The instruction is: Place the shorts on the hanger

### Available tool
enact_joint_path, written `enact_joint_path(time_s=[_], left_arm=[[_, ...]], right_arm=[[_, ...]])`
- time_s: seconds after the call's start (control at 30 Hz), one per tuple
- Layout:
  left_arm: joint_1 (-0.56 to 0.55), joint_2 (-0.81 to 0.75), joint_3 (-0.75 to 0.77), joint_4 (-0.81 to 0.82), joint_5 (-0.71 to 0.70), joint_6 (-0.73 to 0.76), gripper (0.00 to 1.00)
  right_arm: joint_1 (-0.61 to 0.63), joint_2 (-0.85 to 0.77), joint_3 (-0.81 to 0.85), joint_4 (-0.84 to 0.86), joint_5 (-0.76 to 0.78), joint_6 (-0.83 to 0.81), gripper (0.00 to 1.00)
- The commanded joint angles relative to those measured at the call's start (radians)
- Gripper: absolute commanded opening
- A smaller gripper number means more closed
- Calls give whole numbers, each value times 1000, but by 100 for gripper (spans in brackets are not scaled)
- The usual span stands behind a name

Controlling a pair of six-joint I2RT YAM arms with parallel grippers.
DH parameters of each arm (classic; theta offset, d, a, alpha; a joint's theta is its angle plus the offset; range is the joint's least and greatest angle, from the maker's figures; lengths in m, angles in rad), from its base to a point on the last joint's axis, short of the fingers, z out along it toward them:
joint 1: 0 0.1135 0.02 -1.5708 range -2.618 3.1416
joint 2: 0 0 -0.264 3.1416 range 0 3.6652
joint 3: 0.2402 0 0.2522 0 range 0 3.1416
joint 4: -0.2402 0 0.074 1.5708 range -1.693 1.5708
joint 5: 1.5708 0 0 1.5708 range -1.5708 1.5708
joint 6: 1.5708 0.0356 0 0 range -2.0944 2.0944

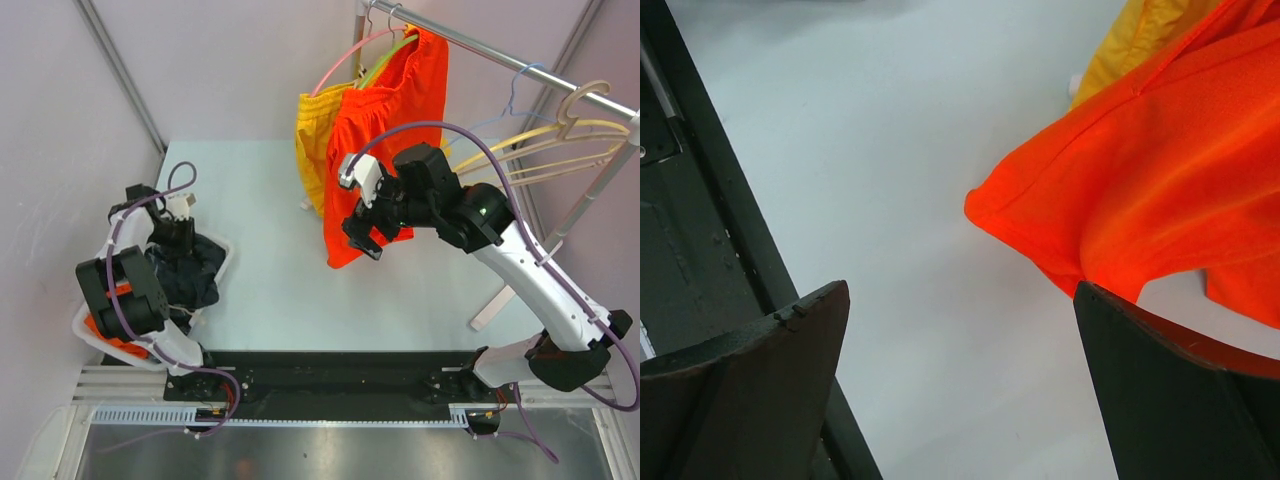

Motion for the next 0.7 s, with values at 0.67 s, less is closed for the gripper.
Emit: enact_joint_path(time_s=[0.67], left_arm=[[-568,-327,770,-506,463,-18,7]], right_arm=[[-64,-76,-29,-30,-87,-28,100]])
